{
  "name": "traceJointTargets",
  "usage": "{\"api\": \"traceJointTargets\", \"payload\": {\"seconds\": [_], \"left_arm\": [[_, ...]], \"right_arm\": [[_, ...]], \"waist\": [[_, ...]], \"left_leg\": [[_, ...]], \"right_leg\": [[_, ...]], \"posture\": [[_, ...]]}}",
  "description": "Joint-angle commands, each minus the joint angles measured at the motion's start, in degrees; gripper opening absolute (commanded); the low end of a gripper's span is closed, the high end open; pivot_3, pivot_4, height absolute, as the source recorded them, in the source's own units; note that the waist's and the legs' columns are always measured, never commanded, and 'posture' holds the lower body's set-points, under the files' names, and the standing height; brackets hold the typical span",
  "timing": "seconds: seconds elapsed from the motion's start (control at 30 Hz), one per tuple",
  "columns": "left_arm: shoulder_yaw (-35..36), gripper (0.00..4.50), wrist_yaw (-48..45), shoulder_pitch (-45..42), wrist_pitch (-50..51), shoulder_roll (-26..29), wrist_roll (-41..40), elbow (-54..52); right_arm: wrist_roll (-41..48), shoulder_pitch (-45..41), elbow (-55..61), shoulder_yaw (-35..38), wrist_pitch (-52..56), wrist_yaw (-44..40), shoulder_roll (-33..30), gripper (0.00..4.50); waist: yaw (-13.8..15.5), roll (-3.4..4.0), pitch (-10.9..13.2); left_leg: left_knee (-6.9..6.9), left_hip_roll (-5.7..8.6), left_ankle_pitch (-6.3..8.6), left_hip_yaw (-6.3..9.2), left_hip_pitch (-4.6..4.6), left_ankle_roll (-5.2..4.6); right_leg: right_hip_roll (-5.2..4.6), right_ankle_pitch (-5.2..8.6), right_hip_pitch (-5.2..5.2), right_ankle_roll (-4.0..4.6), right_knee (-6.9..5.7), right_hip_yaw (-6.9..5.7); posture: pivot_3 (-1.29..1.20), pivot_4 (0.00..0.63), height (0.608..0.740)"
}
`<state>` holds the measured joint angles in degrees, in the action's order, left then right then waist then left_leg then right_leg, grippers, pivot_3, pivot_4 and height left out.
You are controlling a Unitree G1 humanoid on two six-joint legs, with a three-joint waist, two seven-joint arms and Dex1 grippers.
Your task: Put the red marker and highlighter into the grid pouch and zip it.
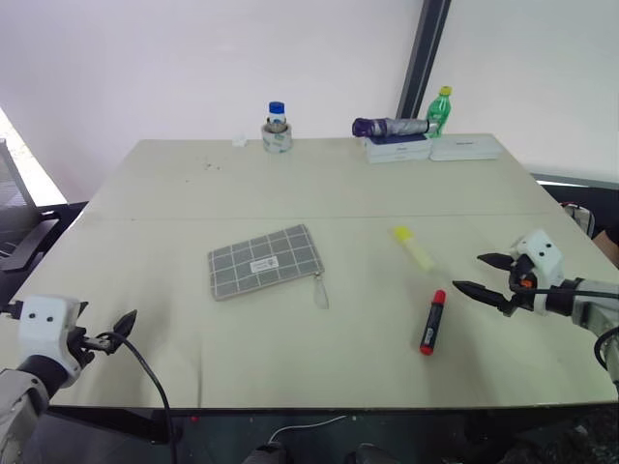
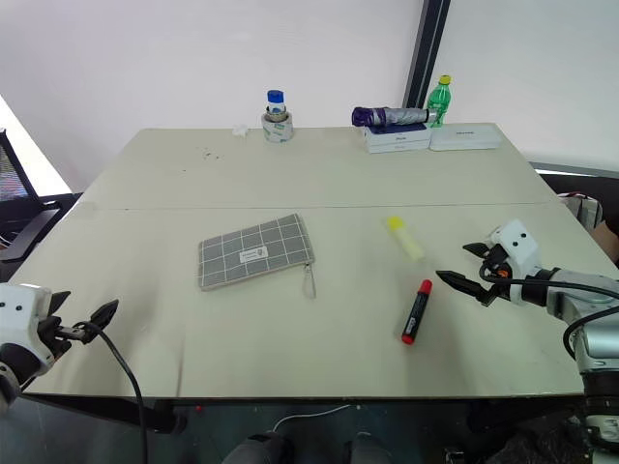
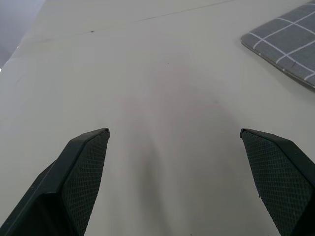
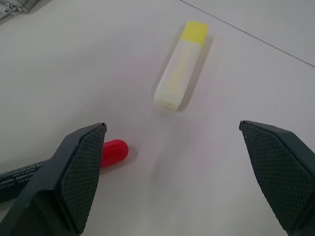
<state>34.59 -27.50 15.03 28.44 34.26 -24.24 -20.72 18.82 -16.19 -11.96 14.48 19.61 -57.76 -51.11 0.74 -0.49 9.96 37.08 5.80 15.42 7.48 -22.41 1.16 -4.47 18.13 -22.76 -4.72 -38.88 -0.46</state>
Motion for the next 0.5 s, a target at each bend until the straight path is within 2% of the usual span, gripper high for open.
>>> {"api": "traceJointTargets", "payload": {"seconds": [0.03, 0.3, 0.5], "left_arm": [[1.1, 4.49, -0.02, -0.09, -0.59, 0.92, 0.24, -1.0], [0.8, 4.49, -0.45, -0.88, -0.21, 0.76, -0.61, -0.53], [-1.76, 4.49, -1.63, -2.0, -1.71, 1.38, 0.72, -1.19]], "right_arm": [[0.7, -0.6, 0.19, 1.66, -0.94, -0.42, -1.06, 4.5], [0.52, -0.55, 0.08, 1.7, -1.37, -0.22, -1.04, 4.5], [1.2, -3.97, 3.03, -0.81, -0.4, 0.69, 1.42, 4.5]], "waist": [[0.0, 0.0, 0.0], [0.0, 0.0, 0.0], [-0.09, 0.0, 0.0]], "left_leg": [[0.0, 0.0, 0.0, 0.0, 0.0, 0.0], [0.0, 0.0, 0.0, 0.0, 0.0, 0.0], [0.0, 0.0, 0.0, 0.0, 0.0, 0.0]], "right_leg": [[0.0, 0.0, 0.0, 0.0, 0.0, 0.0], [0.0, 0.0, 0.0, 0.0, 0.0, 0.0], [0.0, 0.0, 0.0, 0.0, 0.0, 0.0]], "posture": [[0.0, 0.15, 0.74], [0.0, 0.15, 0.74], [0.0, 0.15, 0.74]]}}
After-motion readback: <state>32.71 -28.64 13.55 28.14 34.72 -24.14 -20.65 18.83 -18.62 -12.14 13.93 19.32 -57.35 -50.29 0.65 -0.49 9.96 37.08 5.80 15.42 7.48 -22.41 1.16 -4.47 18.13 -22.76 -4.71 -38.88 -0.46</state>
